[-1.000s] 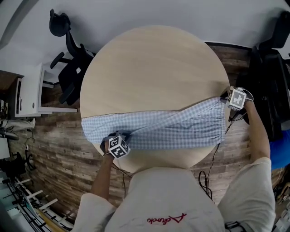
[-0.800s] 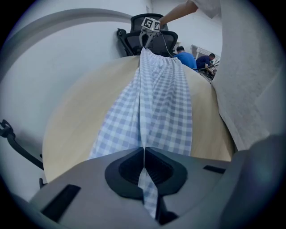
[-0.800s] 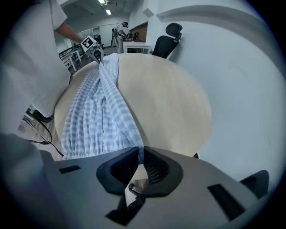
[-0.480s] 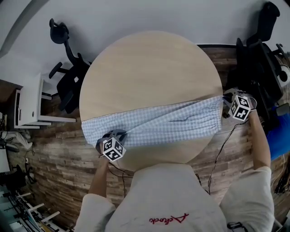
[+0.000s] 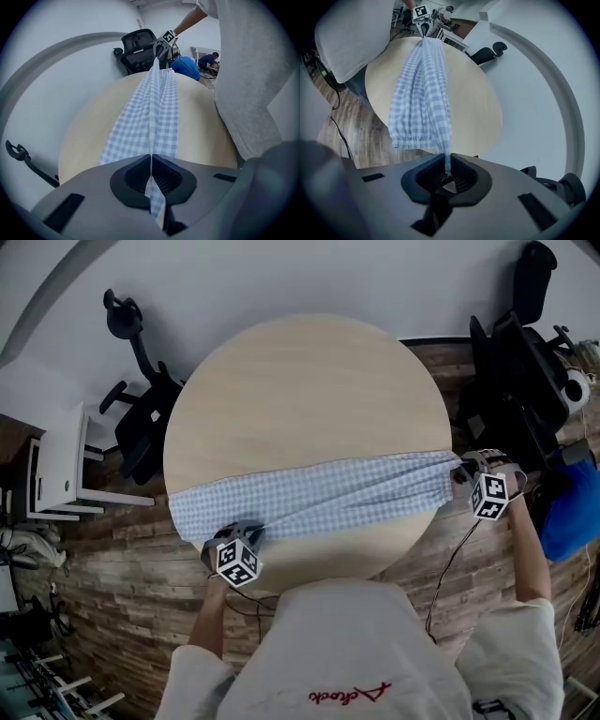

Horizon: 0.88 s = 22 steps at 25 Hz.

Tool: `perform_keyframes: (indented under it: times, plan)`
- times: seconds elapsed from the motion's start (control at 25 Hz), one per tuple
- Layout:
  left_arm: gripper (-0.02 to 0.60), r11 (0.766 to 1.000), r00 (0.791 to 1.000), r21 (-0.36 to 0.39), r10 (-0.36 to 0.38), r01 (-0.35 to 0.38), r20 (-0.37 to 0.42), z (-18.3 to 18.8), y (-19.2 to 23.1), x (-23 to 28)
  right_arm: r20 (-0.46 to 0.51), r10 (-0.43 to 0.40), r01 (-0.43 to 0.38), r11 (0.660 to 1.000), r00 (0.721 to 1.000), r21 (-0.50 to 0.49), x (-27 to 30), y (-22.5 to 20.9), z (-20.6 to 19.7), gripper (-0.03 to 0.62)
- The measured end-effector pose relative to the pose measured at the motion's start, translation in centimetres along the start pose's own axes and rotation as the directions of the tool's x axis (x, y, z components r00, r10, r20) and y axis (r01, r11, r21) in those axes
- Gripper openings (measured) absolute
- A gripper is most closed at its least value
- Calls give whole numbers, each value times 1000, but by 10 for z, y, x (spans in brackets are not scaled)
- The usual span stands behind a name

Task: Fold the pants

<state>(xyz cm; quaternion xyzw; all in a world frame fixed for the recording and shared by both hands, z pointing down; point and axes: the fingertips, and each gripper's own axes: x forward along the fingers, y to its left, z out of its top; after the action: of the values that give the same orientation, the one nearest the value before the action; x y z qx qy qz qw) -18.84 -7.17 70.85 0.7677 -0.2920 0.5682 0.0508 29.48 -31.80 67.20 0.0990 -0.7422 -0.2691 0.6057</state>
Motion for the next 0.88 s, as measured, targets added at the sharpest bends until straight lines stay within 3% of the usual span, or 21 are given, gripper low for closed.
perform_keyframes:
  times: [0.2, 0.44, 0.72, 0.88]
  plan:
    - [34, 1000, 1000, -22, 12, -12, 10, -2, -11, -9, 0, -17, 17, 1000, 1000, 16, -4, 34, -3, 57]
    - [34, 1000, 1000, 5, -7, 7, -12, -6, -28, -3, -2, 5, -5, 999, 1000, 42, 3, 75, -8, 57]
    - [37, 997, 995, -17, -76, 75, -57, -21, -57, 20, -41, 158, -156, 987, 987, 38, 19, 133, -20, 60]
    - [37, 995, 994, -36, -92, 90, -67, -22, -67, 23, -63, 189, -184, 980, 980, 78, 20, 149, -29, 64]
